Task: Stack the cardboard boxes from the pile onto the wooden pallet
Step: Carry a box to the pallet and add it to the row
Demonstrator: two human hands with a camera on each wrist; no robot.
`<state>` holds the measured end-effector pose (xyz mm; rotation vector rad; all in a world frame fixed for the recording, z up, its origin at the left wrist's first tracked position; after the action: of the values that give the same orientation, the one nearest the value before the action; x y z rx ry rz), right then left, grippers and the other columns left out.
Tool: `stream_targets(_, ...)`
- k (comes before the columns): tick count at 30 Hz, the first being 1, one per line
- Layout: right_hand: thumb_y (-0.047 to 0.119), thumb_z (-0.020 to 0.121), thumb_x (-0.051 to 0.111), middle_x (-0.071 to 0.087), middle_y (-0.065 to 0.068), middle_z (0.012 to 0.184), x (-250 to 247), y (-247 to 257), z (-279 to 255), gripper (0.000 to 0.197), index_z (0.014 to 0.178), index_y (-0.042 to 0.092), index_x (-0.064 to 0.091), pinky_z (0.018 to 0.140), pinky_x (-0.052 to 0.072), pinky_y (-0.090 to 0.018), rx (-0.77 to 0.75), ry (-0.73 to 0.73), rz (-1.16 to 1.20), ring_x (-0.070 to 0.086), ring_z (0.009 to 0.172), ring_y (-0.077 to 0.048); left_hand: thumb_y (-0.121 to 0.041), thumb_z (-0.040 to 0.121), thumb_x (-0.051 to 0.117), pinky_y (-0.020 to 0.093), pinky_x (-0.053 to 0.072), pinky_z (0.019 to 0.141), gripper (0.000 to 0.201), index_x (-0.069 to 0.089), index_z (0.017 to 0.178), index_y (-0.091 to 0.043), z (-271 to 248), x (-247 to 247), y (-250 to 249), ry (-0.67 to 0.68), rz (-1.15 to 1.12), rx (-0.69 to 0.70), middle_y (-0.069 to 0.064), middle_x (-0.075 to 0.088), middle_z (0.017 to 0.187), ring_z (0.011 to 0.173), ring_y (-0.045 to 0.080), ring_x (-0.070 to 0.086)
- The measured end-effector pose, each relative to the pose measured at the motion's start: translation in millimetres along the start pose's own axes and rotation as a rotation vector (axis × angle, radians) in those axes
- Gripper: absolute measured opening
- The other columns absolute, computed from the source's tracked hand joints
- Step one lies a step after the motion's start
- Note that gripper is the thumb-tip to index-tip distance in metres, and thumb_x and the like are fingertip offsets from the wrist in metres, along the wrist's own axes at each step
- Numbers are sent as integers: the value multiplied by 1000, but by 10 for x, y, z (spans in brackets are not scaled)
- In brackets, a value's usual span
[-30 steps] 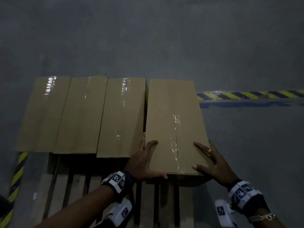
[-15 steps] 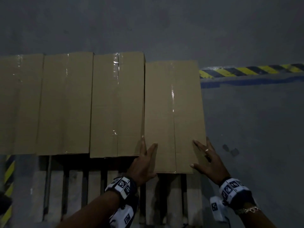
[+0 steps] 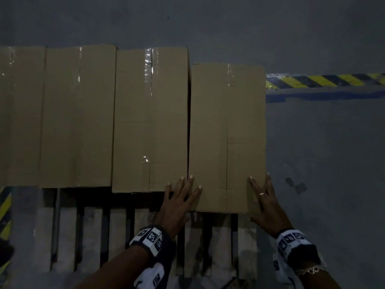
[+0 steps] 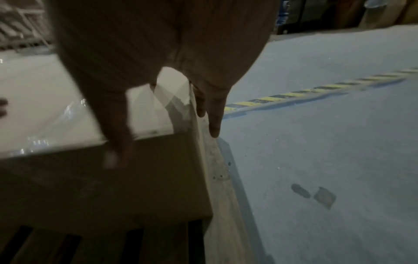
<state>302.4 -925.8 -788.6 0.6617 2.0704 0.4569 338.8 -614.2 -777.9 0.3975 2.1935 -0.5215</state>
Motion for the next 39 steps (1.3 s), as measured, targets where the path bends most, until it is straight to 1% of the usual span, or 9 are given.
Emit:
stream_targets(4,3,73,86,-21,8,166,74,-45,-65,128,155,53,3,110,44,-53,26,-61,-4,6,155,-27,-39,70,86,70,22,112,125,0,161,-33,83,-45,16,-54,-23,-54,8,-14,168,155,34,0)
stream_targets(9,3,82,80,16,0,166,130,-89,-121,100,156,40,23,108,45,-44,67,-235,101,27,149,-24,-37,73,83,67,20,114,126,-9,159,-37,151,-127,92,-67,-68,-124,5,-17,168,155,31,-7)
stream_targets(11,2,83,78,32,-5,157,102,-77,-66,93,152,40,29,103,45,-37,97,-275,143,42,137,-28,-38,76,80,65,19,115,123,-12,158,-38,208,-168,130,-64,-60,-152,3,-19,167,155,30,-7)
stream_targets(13,1,82,79,39,-4,146,61,-74,15,92,150,40,32,96,51,-37,107,-299,157,52,124,-31,-40,77,80,66,19,115,122,-11,158,-37,281,-205,170,-64,-52,-144,1,-19,167,155,30,-8)
stream_targets(18,0,81,80,40,-1,146,44,-124,117,94,151,44,35,93,56,-46,118,-303,185,56,120,-28,-50,73,81,64,23,114,124,-7,160,-35,389,-220,251,-84,-38,-110,-3,-14,168,153,27,-9)
stream_targets(23,-2,86,74,33,-5,157,82,-105,135,90,148,48,35,109,45,-41,139,-304,240,43,139,-28,-50,71,82,62,23,115,125,-5,160,-37,418,-251,280,-115,-38,-105,-6,-11,168,154,23,-7)
stream_targets(28,-3,87,73,32,-6,160,138,-112,136,86,151,42,38,108,46,-56,123,-334,220,37,144,-29,-53,65,85,60,30,112,125,4,160,-38,407,-258,339,-135,-35,-88,-8,0,169,155,22,4)
stream_targets(34,-1,90,69,29,-7,161,138,-117,156,86,151,49,33,108,44,-56,119,-343,193,34,146,-28,-54,72,78,57,28,113,115,5,160,-39,403,-243,388,-143,-61,-65,-10,-1,169,155,20,1)
stream_targets(39,-2,90,68,28,-8,162,109,-40,176,82,151,42,36,112,42,-52,136,-319,204,32,147,-27,-45,73,81,57,25,113,111,12,160,-37,396,-284,387,-147,-90,-72,-12,2,168,154,18,2)
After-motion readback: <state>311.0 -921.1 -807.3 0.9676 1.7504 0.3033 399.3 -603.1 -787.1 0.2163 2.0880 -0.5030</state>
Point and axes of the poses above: each hand's wrist, its own z-axis towards the middle knuckle, its own x-axis out of the palm, y = z × x, the point moved 3 cm from there along z, towards the middle knuckle
